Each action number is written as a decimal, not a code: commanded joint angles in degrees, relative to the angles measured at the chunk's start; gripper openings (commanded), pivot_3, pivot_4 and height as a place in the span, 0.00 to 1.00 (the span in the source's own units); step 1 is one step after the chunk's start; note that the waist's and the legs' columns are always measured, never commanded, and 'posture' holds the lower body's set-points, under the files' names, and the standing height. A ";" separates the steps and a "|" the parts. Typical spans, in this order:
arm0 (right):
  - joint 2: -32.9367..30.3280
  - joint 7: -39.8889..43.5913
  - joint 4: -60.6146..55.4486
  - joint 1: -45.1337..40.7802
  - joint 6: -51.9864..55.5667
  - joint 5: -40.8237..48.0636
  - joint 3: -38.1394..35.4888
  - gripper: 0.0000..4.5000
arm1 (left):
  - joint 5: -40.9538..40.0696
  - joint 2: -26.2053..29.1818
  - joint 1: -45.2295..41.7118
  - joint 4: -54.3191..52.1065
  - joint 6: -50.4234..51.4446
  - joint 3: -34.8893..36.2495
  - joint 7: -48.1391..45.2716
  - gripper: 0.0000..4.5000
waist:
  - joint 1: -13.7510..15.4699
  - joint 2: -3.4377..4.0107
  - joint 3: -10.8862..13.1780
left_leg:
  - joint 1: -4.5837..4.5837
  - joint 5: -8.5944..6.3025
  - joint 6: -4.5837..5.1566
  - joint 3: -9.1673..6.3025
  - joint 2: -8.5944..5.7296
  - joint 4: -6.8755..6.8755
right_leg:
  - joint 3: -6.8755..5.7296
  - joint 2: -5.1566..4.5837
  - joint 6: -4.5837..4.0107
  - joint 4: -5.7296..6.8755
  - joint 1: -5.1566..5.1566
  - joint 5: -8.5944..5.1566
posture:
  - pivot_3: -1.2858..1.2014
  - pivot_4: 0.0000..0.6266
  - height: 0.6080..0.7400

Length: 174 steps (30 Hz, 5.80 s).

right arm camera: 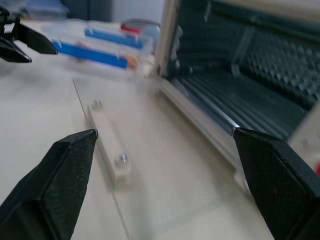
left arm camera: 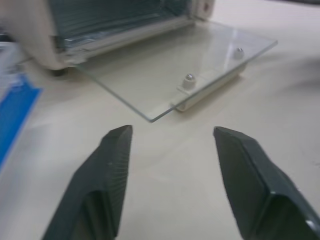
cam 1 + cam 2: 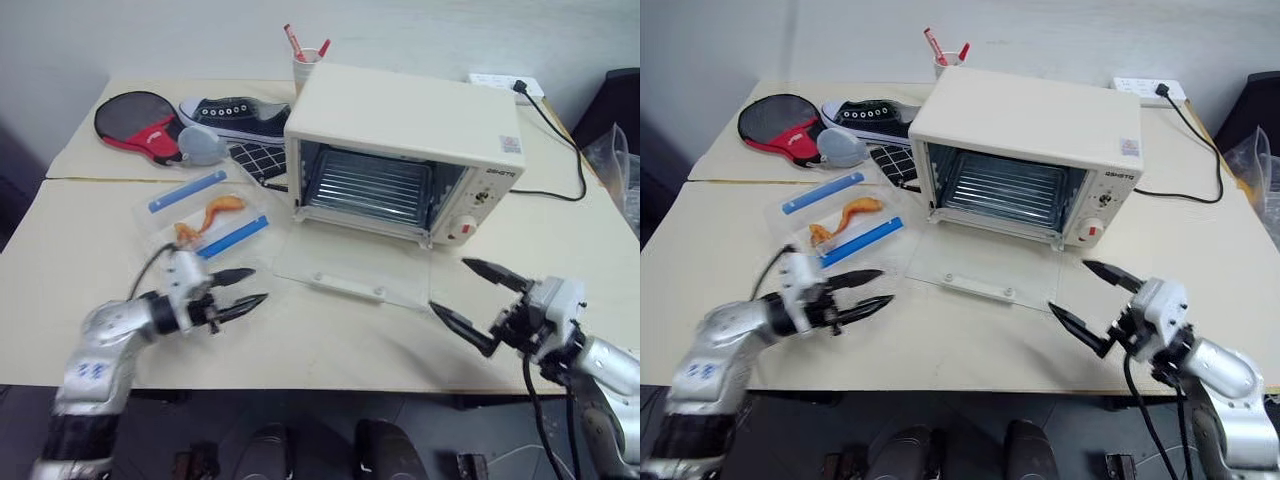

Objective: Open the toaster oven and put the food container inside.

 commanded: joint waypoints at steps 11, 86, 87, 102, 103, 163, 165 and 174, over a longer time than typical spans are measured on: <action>1.66 9.09 6.00 -11.07 -4.98 -1.35 9.38 1.00 | -15.60 -0.69 20.34 -5.25 8.35 33.15 13.70 0.99 | 0.77 -0.09 -0.04 | 0.00 -0.14 0.15 -0.08 -0.12 0.04 | -0.13 -0.16 0.00 -0.09 0.08 0.00 | 0.52 0.24 1.00; 4.10 -7.81 -15.54 29.45 -10.17 -7.82 -8.54 1.00 | 2.47 -7.29 -58.38 18.53 67.04 -19.02 32.33 0.00 | 1.49 -0.50 -0.04 | 0.03 0.02 -0.29 0.19 -0.01 0.08 | 0.26 0.59 -0.07 0.18 -0.14 -0.01 | 0.52 0.24 1.00; 4.20 -8.05 -15.77 29.51 -10.11 -8.03 -8.29 1.00 | 3.02 -7.59 -58.42 19.11 66.38 -19.38 32.35 0.00 | 1.51 -0.50 -0.04 | 0.03 0.02 -0.29 0.19 -0.02 0.08 | 0.25 0.59 -0.07 0.18 -0.14 -0.01 | 0.52 0.24 1.00; 3.79 -11.33 -17.66 29.18 -7.10 -4.95 -9.30 1.00 | -0.61 -8.96 -59.48 16.72 66.11 -13.94 26.32 0.76 | 1.36 -0.49 -0.04 | 0.03 0.02 -0.29 0.14 -0.01 0.16 | 0.21 0.60 -0.07 0.19 -0.09 -0.01 | 0.52 0.24 1.00; 2.56 -10.95 -19.54 30.04 -4.49 -2.02 -10.03 1.00 | -0.27 -6.69 -59.02 17.01 63.69 -14.06 24.52 0.76 | 1.34 -0.49 -0.04 | 0.02 0.02 -0.29 0.14 0.00 0.16 | 0.21 0.60 -0.08 0.20 -0.10 -0.02 | 0.52 0.24 1.00; -2.63 -12.14 7.90 -11.33 8.31 -10.42 4.16 0.00 | 16.57 -14.71 -45.58 37.99 -7.52 -21.33 0.83 0.00 | 1.30 -0.39 -0.04 | -0.40 -0.22 0.00 0.29 -0.02 0.78 | -0.05 0.56 -0.07 0.25 -0.20 -0.01 | 0.52 0.24 1.00; -4.32 -11.72 6.29 -7.34 9.88 -9.58 1.50 0.00 | 14.83 -10.50 -43.38 34.02 -4.17 -20.53 -3.05 0.00 | 1.32 -0.39 -0.03 | -0.40 -0.23 -0.01 0.24 -0.01 0.80 | -0.04 0.58 -0.07 0.25 -0.19 -0.01 | 0.52 0.24 1.00; -6.69 -5.53 19.26 -0.42 3.55 -12.32 -0.58 0.00 | 4.11 2.97 -30.22 25.33 -0.22 -10.65 -16.43 0.44 | 1.19 -0.38 -0.03 | -0.31 -0.24 -0.01 0.13 0.21 0.83 | 0.01 0.55 -0.07 0.29 -0.14 -0.01 | 0.52 0.24 1.00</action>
